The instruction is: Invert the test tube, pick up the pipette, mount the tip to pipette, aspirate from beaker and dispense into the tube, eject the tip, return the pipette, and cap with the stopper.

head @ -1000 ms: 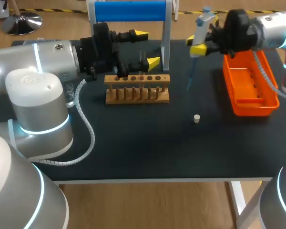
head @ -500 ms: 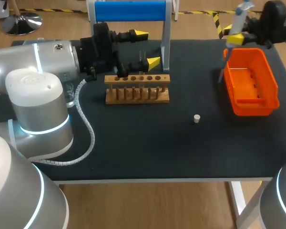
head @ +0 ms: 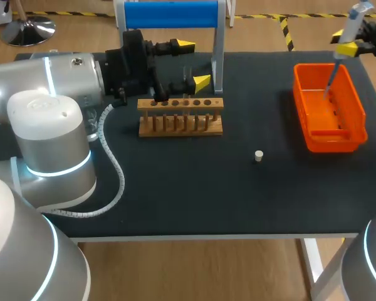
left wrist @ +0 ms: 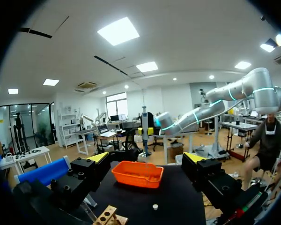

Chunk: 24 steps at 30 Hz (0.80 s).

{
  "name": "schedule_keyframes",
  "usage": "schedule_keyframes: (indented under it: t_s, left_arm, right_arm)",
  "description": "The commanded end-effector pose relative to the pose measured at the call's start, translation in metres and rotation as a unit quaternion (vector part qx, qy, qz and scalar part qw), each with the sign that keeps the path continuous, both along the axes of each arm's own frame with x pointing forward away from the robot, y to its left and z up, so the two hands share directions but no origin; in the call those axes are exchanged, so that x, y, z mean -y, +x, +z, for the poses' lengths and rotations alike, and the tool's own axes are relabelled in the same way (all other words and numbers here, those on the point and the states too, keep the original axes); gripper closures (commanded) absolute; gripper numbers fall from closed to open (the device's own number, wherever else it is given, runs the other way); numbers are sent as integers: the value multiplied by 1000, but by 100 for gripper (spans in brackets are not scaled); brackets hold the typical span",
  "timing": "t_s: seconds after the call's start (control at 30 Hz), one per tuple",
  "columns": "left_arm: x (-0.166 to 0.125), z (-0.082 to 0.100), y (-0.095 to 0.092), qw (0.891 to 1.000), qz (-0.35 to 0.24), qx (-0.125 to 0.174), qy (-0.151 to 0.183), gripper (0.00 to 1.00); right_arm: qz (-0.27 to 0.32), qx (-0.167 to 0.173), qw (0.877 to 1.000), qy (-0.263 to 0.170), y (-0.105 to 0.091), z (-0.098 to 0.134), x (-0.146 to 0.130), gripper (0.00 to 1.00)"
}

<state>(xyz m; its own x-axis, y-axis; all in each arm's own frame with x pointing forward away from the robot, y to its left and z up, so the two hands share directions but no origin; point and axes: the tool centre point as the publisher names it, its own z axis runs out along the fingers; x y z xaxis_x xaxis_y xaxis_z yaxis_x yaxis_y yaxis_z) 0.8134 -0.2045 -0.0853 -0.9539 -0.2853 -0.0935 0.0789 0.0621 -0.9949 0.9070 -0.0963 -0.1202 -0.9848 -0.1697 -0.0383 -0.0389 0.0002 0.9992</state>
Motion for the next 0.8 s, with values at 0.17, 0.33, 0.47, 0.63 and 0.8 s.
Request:
schedule_keyframes:
  t_s: [0.17,0.33,0.47,0.63,0.8]
  left_arm:
    - [-1,-1,0,1000,-1,1,-1,0]
    - [-1,-1,0,1000,-1,1,-1,0]
    - [-1,-1,0,1000,-1,1,-1,0]
    - [-1,-1,0,1000,-1,1,-1,0]
    - [-1,-1,0,1000,-1,1,-1,0]
  right_arm:
    - [-2,2,1000,2,7,-4,30,100]
    - [-3,-1,1000,10,9,-7,41,100]
    - [-1,-2,1000,14,8,-10,46,100]
    - [-1,-1,1000,17,10,-11,51,100]
    - [-3,-2,1000,15,11,-12,54,100]
